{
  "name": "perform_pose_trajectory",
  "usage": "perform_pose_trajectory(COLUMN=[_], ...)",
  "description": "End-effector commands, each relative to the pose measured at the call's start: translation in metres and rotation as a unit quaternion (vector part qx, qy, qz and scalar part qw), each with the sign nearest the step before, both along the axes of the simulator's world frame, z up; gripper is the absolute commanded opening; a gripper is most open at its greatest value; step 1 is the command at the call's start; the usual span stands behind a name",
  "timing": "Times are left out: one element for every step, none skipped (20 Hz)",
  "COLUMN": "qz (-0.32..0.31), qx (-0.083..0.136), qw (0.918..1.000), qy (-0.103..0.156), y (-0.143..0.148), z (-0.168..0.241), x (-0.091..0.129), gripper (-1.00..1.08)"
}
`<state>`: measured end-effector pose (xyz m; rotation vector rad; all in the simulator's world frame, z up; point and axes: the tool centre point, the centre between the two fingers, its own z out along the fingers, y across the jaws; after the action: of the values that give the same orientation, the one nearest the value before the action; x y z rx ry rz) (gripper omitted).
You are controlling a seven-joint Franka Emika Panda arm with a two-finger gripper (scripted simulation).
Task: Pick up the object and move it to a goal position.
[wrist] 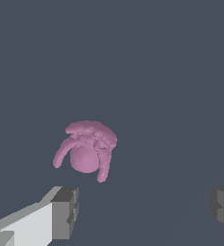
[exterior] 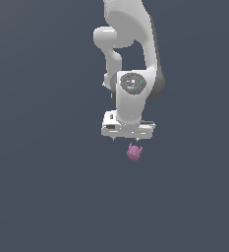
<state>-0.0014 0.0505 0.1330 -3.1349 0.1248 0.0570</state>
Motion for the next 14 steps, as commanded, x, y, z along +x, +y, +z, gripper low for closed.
perform_pose_trajectory(qz=[-0.022,-0.033,-0.043,-0.054,-0.064,-0.074,-0.083,-0.092,-0.100,-0.107,-0.114,-0.120,-0.126,-0.131], qx=[-0.001,-0.001,-0.002,-0.002,-0.003,-0.003,-0.003,-0.004,-0.004,-0.004,-0.004,-0.004,-0.005,-0.005], qw=[0.9997,0.9995,0.9991,0.9985,0.9979,0.9972,0.9965,0.9957,0.9950,0.9942,0.9934,0.9927,0.9919,0.9913], qy=[-0.002,-0.003,-0.005,-0.006,-0.007,-0.008,-0.009,-0.010,-0.011,-0.012,-0.013,-0.013,-0.014,-0.015], y=[0.007,0.010,0.013,0.017,0.020,0.023,0.026,0.028,0.031,0.033,0.035,0.037,0.039,0.041], z=[-0.006,-0.009,-0.012,-0.015,-0.017,-0.020,-0.022,-0.025,-0.027,-0.029,-0.031,-0.033,-0.034,-0.036], x=[0.003,0.004,0.006,0.007,0.008,0.009,0.010,0.011,0.012,0.013,0.014,0.014,0.015,0.015], gripper=[1.00,1.00,1.00,1.00,1.00,1.00,1.00,1.00,1.00,1.00,1.00,1.00,1.00,1.00])
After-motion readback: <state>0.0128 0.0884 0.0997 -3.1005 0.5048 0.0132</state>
